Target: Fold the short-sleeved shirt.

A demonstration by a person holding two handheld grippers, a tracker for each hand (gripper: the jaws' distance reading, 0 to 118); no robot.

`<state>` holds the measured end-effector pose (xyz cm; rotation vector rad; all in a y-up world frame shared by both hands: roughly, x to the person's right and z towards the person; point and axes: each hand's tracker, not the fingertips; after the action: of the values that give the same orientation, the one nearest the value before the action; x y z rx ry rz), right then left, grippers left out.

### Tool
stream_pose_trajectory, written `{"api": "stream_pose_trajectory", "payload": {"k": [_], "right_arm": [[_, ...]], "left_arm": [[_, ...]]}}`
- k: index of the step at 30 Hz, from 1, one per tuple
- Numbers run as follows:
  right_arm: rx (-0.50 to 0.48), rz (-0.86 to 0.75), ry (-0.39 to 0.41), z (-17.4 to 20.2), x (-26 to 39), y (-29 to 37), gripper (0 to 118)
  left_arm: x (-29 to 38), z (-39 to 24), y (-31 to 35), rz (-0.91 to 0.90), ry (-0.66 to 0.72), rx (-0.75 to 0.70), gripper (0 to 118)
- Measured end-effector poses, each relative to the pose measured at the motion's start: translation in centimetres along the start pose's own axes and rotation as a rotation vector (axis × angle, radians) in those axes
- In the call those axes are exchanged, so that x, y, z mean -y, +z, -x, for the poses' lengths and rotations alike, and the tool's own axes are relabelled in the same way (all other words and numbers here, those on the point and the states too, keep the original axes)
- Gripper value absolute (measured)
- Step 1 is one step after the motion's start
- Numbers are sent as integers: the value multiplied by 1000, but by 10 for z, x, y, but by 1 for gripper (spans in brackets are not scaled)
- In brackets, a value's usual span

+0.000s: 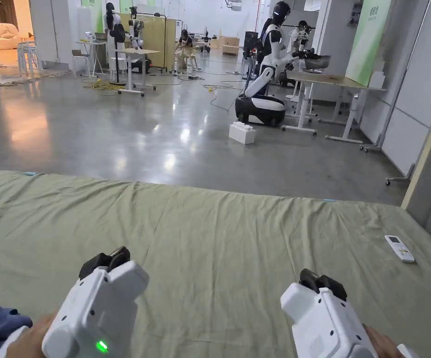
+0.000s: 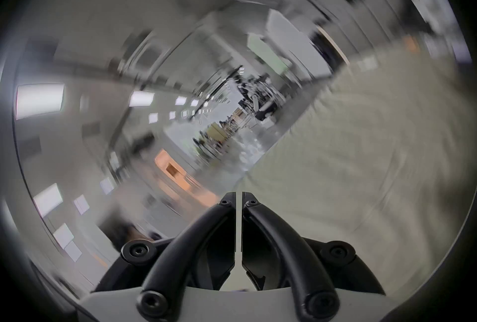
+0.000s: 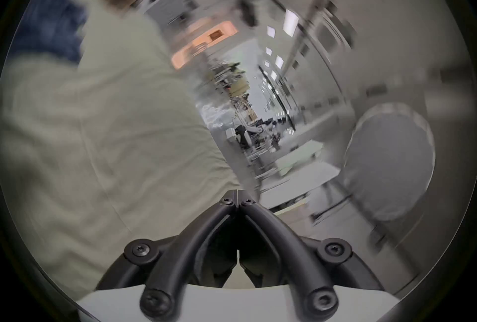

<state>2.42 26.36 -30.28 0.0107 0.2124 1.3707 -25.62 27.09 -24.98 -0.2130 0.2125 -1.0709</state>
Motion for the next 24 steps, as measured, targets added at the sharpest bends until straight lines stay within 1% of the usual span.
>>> {"api": "stream_pose_trajectory", "payload": {"k": [1,3,4,5,7,8,9,10,11,12,13,14,15,16,17,19,20,21,23,24], "right_arm": [[-2,-13,23,3,3,2,0],[11,-8,9,5,5,3,0],[13,-8,0,5,5,4,0],[37,-3,-44,-21,6,24,0],[51,6,-241,-34,4,30,0],[-10,30,-404,-24,17,8,0],[3,26,-525,-23,26,-6,0],[21,39,-627,-26,29,-10,0],[17,41,-770,-31,33,-15,0],[18,46,-908,-34,38,-20,0],[53,64,-1011,-35,31,3,0],[62,95,-1133,-34,35,3,0],[60,133,-1234,-31,38,1,0],[72,116,-1276,-31,40,2,0],[88,139,-1325,-29,35,10,0],[125,121,-1336,-30,35,13,0],[111,146,-1387,-28,36,14,0],[122,115,-1337,-32,34,17,0],[120,103,-1334,-35,34,19,0],[116,108,-1356,-36,35,19,0]], "left_arm": [[2,-4,0,-5,-78,-1,3],[1,-1,11,-20,-71,22,3],[1,0,12,-11,-40,21,3],[-3,5,13,-4,12,25,3],[-6,21,11,19,231,33,3],[-8,28,11,36,370,44,3],[-4,34,6,56,521,44,3],[2,38,-2,64,641,42,3],[5,44,-5,76,777,26,3],[9,46,-5,73,885,17,3],[15,51,-5,57,1002,13,3],[17,49,-3,27,1113,-17,3],[21,50,-3,24,1172,-9,3],[22,50,-4,26,1210,-18,3],[20,50,-1,17,1232,-23,3],[16,48,4,27,1248,-1,3],[15,49,4,26,1236,-1,3],[13,51,6,17,1224,3,3],[11,54,8,3,1204,24,3],[10,55,8,2,1196,22,3]]}}
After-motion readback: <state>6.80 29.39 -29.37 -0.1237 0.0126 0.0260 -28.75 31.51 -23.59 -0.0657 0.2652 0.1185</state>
